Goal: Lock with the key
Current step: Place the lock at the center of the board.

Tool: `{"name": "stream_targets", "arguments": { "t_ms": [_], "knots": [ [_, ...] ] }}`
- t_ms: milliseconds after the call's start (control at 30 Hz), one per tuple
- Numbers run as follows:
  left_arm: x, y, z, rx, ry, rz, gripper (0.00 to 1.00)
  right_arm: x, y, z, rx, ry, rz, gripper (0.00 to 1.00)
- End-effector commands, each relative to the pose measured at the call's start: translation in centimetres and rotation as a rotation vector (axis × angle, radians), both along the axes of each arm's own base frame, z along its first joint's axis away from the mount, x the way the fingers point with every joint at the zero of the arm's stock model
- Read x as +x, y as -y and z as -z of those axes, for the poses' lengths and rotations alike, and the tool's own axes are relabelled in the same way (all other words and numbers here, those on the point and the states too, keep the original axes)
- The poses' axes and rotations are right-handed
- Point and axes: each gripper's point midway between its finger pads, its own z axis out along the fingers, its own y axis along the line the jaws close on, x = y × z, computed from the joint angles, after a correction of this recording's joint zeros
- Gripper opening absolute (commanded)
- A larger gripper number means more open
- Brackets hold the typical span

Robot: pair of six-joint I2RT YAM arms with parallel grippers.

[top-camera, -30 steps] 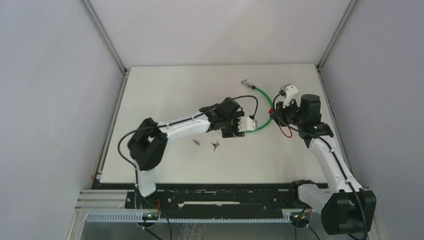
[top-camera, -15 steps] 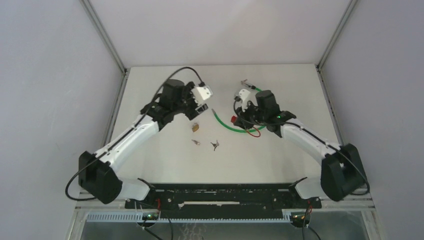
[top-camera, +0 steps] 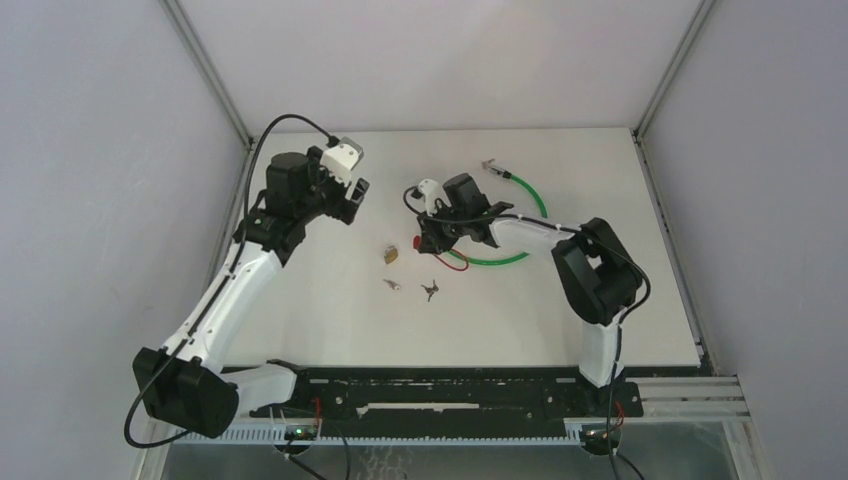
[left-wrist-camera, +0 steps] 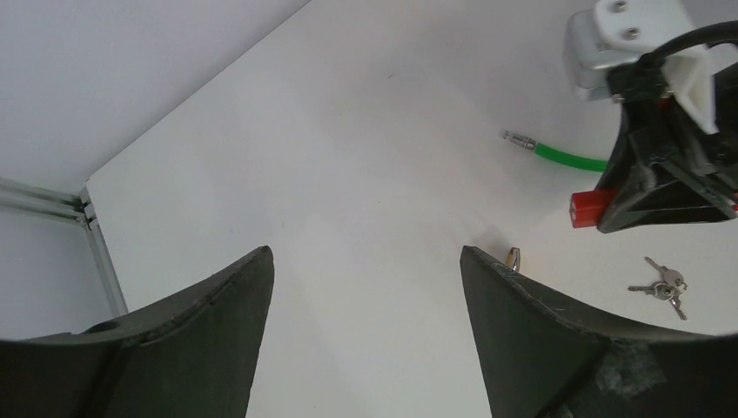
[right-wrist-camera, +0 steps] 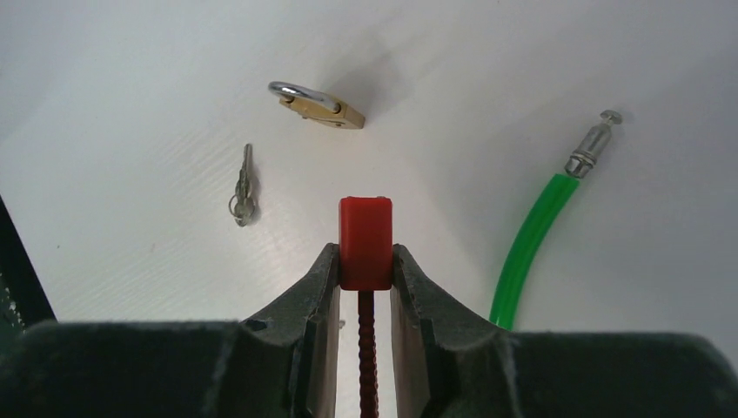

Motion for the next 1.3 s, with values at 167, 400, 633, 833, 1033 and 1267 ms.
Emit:
{"name": "stream_targets", "arguments": {
  "t_ms": [167, 400, 633, 833, 1033, 1267],
  "knots": [
    [-1.0, 0.2, -1.4, -0.069, 0.036, 0.003, 0.84, 1.6, -2.4, 0.7, 0.080, -0.093, 0.039, 0.08],
    [-1.4, 0.5, -1.5, -0.082, 0.046, 0.024, 0.87, 2.0, -1.5, 2.7, 0.077, -0.182, 0.088, 0.13],
    [-2.0, 1.0, -1.3, -0.086, 0.045, 0.069, 1.00, 2.8, 0.3, 2.8, 0.059, -0.198, 0.128, 0.31],
    [-2.0, 1.0, -1.4, -0.087, 0.054, 0.066, 1.00, 2.7, 0.9, 2.4, 0.032, -0.181, 0.124, 0.47],
    [-2.0, 0.9, -1.2, -0.083, 0.049, 0.065, 1.00, 2.2, 1.6, 2.4, -0.006, -0.162, 0.119, 0.53],
    [-2.0, 0.8, -1.4, -0.083, 0.060, 0.059, 1.00, 2.2, 2.1, 0.6, -0.021, -0.090, 0.110, 0.57]
  ]
}}
